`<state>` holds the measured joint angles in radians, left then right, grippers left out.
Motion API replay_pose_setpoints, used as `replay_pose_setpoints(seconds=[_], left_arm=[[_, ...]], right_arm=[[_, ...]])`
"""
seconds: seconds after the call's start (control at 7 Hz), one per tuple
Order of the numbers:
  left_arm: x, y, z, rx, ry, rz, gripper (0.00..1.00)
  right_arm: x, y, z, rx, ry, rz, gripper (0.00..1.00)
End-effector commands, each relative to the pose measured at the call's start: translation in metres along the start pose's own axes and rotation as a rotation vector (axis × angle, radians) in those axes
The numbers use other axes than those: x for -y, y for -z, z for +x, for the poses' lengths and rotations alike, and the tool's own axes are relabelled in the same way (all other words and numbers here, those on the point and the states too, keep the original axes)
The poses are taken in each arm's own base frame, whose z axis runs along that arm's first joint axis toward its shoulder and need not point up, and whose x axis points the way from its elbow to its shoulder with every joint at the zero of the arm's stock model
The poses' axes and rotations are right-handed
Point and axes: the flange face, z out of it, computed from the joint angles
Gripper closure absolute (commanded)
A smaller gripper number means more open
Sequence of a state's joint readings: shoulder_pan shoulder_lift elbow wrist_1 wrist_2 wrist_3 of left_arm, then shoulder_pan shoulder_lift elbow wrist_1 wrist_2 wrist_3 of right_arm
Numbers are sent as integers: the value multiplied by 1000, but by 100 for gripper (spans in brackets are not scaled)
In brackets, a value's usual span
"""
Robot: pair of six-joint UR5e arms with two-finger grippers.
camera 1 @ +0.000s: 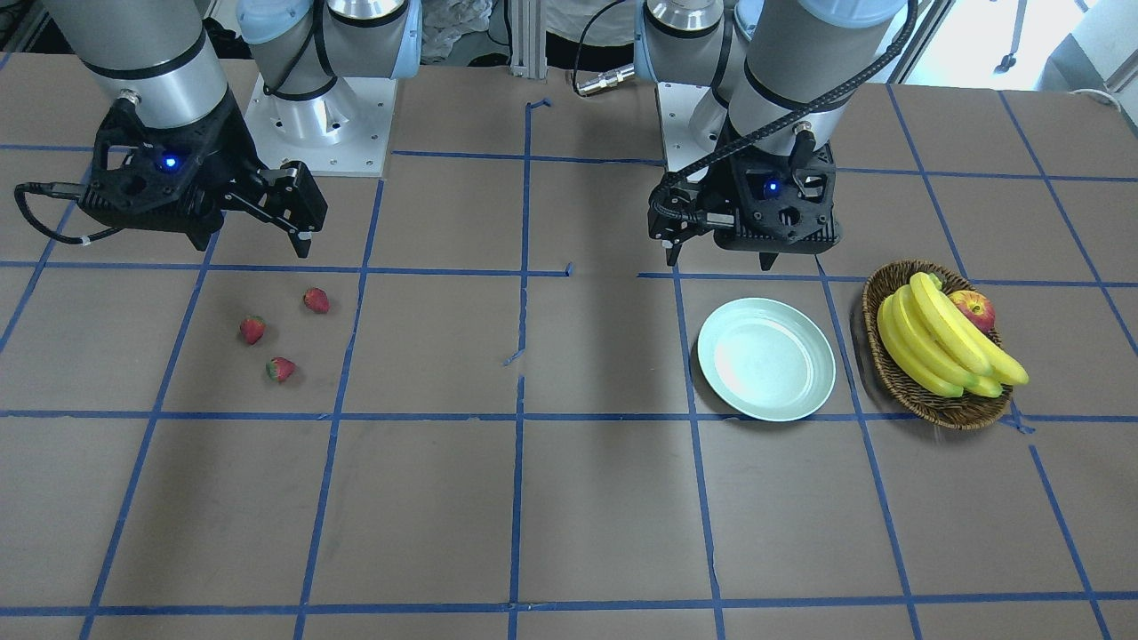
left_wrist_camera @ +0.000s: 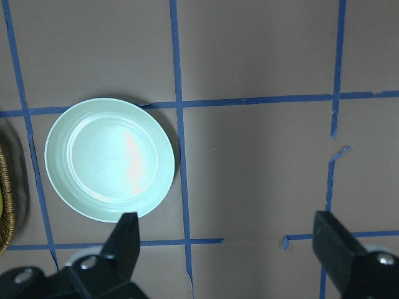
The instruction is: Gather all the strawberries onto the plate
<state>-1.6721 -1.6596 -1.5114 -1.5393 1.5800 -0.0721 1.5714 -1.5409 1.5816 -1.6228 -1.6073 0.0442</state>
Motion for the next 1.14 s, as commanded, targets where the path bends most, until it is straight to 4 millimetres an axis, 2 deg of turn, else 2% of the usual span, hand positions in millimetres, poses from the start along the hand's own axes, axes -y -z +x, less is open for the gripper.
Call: replay_pose_setpoints(seconds=[0.0, 0.14, 0.29, 0.43, 0.57, 0.86, 1.0], left_arm=[[0, -8, 0, 1, 0, 7, 0], [2, -12, 0, 1, 0, 10, 0], [3, -13, 0, 1, 0, 12, 0], [3, -14, 0, -1, 0, 9, 0], [2, -18, 0, 0, 0, 1, 0], [2, -20, 0, 0, 2, -2, 0], [2, -21, 0, 0, 1, -5, 0]], right_arm=[[14, -55, 13, -5, 9, -90, 0], [27, -90, 32, 8, 53, -122, 0], [32, -120, 59, 28, 136, -134, 0], [30, -161, 81, 43, 168, -145, 0], [10, -202, 91, 45, 192, -156, 0], [-47, -277, 111, 27, 255, -99, 0], [-63, -294, 123, 14, 274, -55, 0]])
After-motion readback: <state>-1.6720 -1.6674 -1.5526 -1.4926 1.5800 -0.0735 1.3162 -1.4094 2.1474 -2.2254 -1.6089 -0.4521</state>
